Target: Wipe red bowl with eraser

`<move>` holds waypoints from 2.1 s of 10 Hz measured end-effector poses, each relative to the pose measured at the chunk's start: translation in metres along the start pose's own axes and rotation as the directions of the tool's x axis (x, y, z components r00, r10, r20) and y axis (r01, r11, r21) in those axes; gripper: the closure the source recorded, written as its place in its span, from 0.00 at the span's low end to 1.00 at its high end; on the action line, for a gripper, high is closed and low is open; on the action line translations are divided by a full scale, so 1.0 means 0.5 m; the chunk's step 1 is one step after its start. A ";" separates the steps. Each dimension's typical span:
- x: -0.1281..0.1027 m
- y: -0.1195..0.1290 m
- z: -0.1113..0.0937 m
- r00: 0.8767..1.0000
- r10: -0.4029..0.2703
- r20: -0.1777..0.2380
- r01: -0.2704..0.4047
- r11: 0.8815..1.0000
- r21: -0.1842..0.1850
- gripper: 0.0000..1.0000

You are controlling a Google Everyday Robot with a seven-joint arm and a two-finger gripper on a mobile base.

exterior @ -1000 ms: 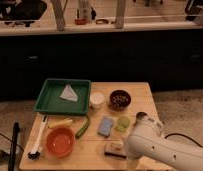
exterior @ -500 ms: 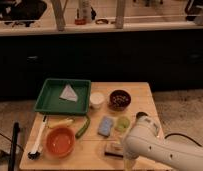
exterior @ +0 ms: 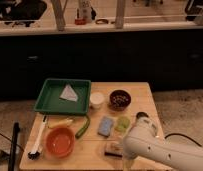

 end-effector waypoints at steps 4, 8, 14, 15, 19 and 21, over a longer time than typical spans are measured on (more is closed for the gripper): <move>-0.018 -0.020 0.024 1.000 -0.019 0.004 0.019 1.000 -0.021 0.20; -0.008 -0.032 0.064 1.000 0.000 -0.013 -0.001 1.000 -0.029 0.20; 0.020 -0.044 0.117 0.999 0.042 -0.027 -0.043 0.998 -0.036 0.35; 0.021 -0.046 0.123 0.999 0.043 -0.026 -0.044 0.998 -0.040 0.45; 0.002 -0.051 0.117 1.000 0.016 -0.015 -0.017 0.999 -0.039 0.84; -0.022 -0.055 0.074 1.000 -0.020 0.007 0.020 1.000 -0.020 0.99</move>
